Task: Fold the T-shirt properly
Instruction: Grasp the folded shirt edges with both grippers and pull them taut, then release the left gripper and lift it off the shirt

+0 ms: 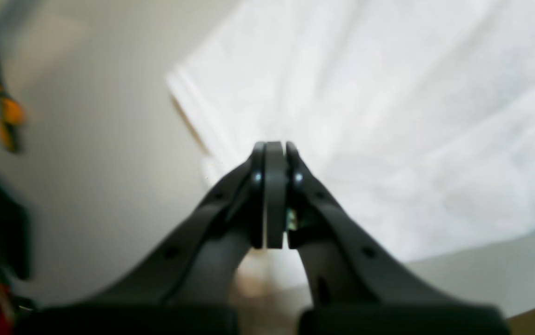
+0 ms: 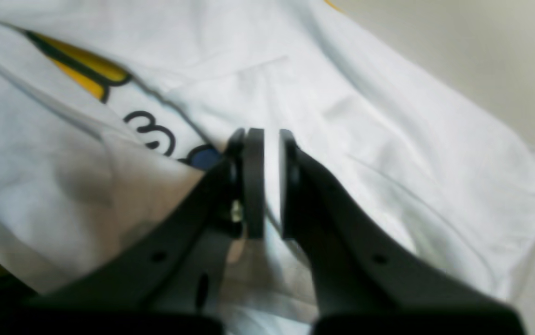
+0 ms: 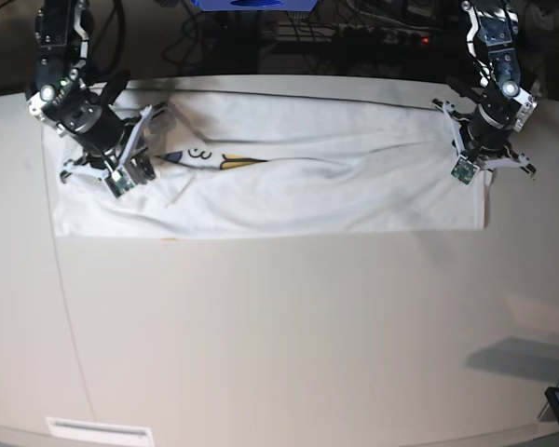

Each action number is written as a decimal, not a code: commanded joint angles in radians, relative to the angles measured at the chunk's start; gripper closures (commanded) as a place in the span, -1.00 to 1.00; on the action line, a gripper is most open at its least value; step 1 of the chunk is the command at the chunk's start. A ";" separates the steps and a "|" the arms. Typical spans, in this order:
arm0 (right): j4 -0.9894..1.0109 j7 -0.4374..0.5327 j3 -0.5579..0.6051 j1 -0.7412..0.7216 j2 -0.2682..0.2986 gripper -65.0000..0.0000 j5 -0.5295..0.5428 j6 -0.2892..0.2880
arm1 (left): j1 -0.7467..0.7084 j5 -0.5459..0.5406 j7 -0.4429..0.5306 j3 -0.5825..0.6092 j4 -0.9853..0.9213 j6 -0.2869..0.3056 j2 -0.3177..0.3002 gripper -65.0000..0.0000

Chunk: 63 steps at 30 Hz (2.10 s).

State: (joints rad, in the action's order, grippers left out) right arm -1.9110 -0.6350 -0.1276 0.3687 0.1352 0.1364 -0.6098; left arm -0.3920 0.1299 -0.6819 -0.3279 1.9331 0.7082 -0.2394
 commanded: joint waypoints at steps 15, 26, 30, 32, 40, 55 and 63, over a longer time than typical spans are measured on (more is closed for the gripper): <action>0.166 0.108 -0.211 -0.040 -0.093 0.99 0.015 -0.006 | 0.001 -0.002 0.132 -0.133 -0.100 -0.010 0.091 1.00; 0.302 0.114 -0.249 -0.075 -0.047 0.99 0.015 0.000 | 0.001 -0.003 0.129 -0.135 -0.050 -0.010 0.108 1.00; 0.302 0.113 -0.318 -0.081 -0.042 0.98 0.015 0.000 | 0.017 -0.002 0.124 -0.124 -0.039 -0.010 0.113 1.00; 0.304 0.113 -0.338 -0.081 -0.033 0.98 0.015 0.000 | 0.029 -0.002 0.124 -0.124 -0.047 -0.010 0.114 1.00; 0.304 0.108 -0.338 -0.081 -0.027 0.98 0.015 0.000 | 0.057 0.001 0.124 -0.121 -0.048 -0.010 0.153 1.00; 0.304 0.108 -0.338 -0.078 -0.027 0.97 0.013 -0.003 | 0.149 0.006 0.132 -0.129 -0.266 -0.010 0.157 1.00; 0.304 0.106 -0.337 -0.078 -0.022 0.97 0.013 -0.005 | 0.152 0.006 0.132 -0.133 -0.246 -0.010 0.125 1.00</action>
State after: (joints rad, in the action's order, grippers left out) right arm -1.6024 -0.4988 -0.4644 0.2859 0.1001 0.1768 -0.6193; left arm -0.2409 0.1093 -0.5335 -0.4526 1.6703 0.7086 -0.1024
